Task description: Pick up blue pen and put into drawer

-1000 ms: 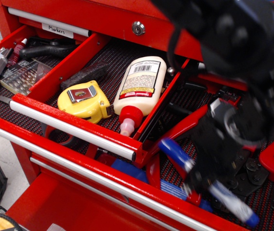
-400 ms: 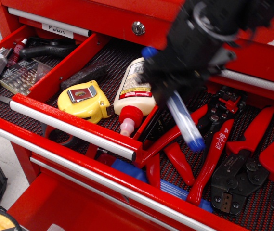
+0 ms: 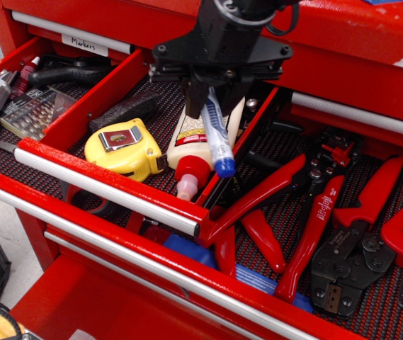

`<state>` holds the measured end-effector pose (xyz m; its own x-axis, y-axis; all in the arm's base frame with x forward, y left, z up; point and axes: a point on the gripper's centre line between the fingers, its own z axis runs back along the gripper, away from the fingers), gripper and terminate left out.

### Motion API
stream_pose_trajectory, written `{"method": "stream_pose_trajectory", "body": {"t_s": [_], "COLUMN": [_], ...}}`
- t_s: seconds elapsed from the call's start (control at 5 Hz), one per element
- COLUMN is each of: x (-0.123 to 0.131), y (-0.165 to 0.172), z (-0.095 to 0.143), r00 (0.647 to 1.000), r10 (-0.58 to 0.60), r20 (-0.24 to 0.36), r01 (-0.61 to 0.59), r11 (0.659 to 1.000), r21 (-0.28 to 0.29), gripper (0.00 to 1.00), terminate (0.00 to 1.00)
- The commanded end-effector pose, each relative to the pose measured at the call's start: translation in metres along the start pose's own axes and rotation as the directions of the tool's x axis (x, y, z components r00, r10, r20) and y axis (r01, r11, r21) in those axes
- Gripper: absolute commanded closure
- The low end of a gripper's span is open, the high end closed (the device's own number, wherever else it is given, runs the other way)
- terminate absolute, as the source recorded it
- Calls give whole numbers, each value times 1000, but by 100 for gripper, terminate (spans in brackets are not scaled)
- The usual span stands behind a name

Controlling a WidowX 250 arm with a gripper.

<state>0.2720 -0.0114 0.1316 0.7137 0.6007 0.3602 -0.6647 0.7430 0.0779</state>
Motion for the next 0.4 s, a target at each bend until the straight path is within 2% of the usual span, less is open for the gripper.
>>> {"method": "stream_pose_trajectory", "body": {"t_s": [0.0, 0.2], "x": [13, 13], "y": [-2, -2], "z": [10, 10], "r00": [994, 994], "r10": [-100, -100], "r20": [52, 52], "r01": [106, 106], "r11": [986, 986], "r21": [-129, -129], "gripper": [0, 0], "terminate": [0, 100]}}
